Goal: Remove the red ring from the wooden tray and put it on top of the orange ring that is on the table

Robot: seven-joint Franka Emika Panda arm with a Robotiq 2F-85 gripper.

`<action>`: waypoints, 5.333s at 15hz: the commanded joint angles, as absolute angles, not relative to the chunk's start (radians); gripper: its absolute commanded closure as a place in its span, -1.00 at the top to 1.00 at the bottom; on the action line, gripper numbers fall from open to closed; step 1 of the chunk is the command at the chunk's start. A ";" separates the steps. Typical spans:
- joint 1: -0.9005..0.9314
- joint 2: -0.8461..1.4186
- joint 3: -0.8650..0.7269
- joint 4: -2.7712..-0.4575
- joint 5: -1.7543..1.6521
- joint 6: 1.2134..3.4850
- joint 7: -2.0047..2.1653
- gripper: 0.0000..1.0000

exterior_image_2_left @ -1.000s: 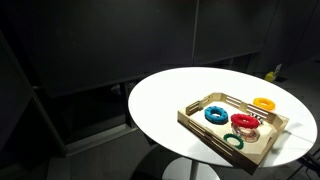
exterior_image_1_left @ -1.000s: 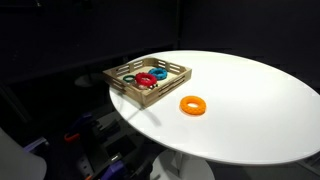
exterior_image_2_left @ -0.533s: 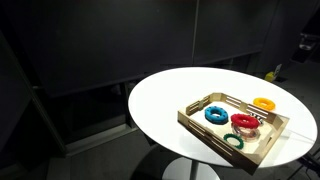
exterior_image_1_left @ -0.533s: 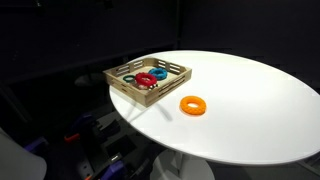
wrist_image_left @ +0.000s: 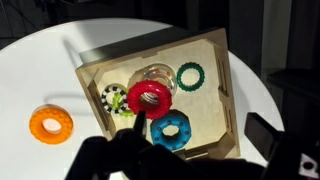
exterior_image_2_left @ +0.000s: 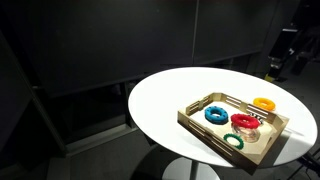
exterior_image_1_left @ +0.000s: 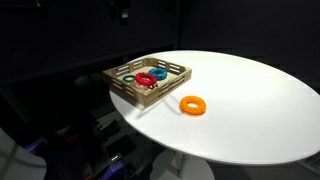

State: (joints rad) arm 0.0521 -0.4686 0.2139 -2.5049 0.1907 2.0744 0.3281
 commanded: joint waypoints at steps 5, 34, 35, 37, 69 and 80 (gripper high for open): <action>0.053 -0.332 0.230 -2.534 0.095 2.251 0.388 1.00; 0.060 -0.090 0.230 -2.664 -0.194 2.655 0.611 1.00; 0.062 -0.077 0.227 -2.662 -0.205 2.669 0.618 1.00; 0.065 -0.050 0.221 -2.655 -0.225 2.694 0.633 1.00; 0.071 0.155 0.140 -2.509 -0.445 2.806 0.761 1.00; 0.069 0.138 0.151 -2.480 -0.383 2.775 0.742 -0.81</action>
State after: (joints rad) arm 0.0752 0.1580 0.1465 -2.5030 -0.4178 2.8047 0.7389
